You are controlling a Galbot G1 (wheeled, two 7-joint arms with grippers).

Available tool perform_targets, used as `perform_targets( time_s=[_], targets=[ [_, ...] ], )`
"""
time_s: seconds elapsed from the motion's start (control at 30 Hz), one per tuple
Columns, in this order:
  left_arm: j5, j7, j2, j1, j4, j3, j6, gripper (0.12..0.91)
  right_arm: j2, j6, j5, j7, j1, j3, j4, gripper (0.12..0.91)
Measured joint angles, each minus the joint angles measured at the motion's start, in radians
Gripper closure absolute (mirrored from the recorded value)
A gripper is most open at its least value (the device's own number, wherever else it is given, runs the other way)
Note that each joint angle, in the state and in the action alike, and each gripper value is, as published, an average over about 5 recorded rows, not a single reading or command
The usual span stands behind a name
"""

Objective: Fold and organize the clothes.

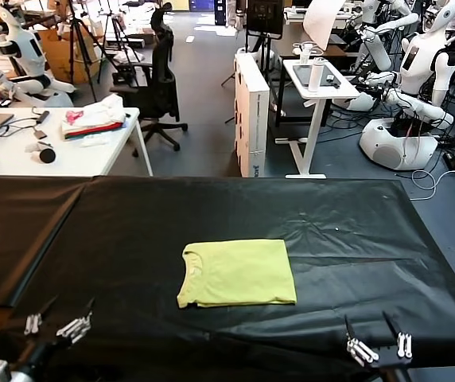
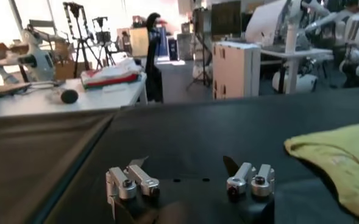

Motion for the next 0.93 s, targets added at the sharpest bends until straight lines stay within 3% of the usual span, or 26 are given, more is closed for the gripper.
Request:
perform_targets(
  time_s=[0.93],
  targets=[
    [0.003, 0.001, -0.033, 0.082, -0.012, -0.008, 0.027, 0.123, 0.024, -0.099, -0.039, 0.059, -0.035, -0.077, 0.041, 0.118]
  ],
)
